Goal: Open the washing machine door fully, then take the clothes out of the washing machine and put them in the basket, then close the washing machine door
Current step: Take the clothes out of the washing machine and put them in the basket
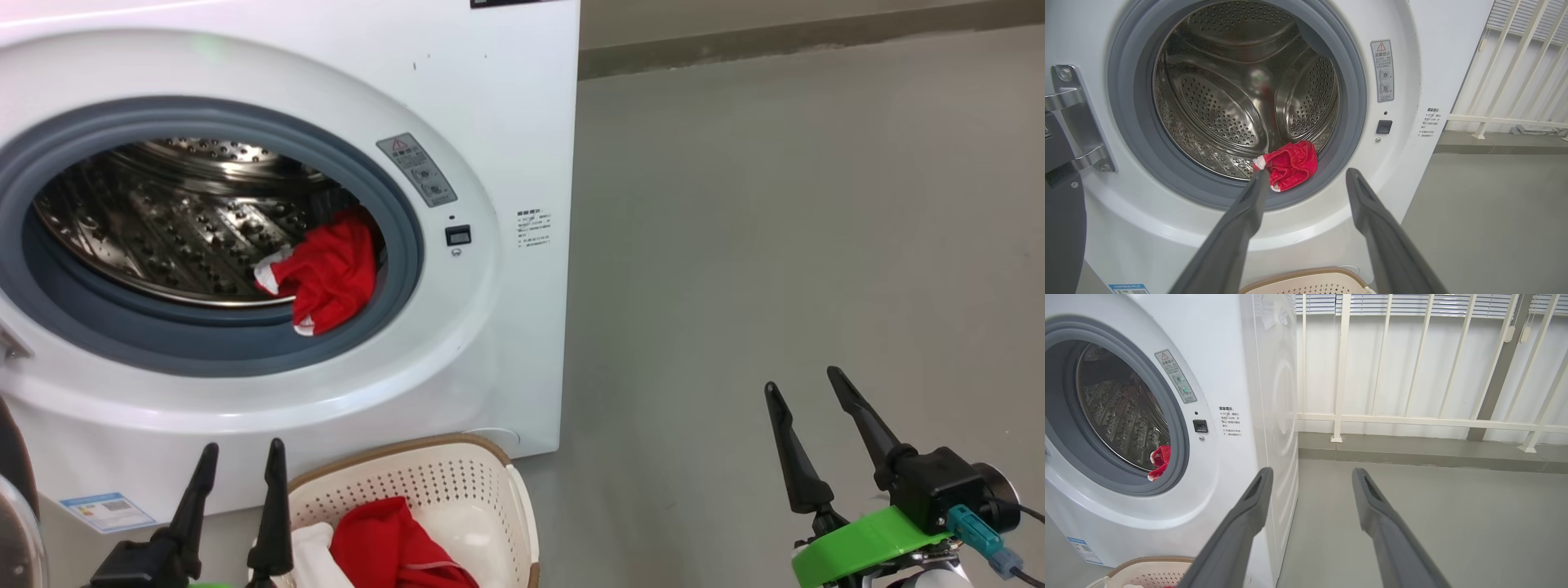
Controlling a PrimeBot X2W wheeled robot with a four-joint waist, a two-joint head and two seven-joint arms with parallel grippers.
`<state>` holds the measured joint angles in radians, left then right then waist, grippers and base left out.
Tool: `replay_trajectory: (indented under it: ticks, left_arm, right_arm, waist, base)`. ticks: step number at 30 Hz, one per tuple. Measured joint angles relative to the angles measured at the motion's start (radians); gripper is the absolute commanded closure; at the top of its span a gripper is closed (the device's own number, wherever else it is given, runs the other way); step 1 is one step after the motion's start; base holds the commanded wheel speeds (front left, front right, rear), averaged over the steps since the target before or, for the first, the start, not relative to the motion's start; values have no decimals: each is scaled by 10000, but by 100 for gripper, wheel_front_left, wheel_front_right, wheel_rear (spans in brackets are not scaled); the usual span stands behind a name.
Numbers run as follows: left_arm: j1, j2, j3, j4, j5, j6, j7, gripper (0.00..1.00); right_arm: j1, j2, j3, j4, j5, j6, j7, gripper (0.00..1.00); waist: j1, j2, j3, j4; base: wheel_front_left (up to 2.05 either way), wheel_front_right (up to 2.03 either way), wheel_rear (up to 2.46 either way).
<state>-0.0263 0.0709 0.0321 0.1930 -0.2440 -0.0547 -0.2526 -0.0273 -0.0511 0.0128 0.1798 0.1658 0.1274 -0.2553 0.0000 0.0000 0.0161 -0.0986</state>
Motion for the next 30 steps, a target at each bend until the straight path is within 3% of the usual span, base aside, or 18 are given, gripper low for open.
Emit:
replay_trajectory:
  ticks: [30]
  left_arm:
    - [295,-221,52,-276,301,-59,0,0]
  right_arm:
    - [265,2,8,-105,-86,0,0,0]
  waist:
    - [0,0,-261,-54]
  base:
    - [0,0,0]
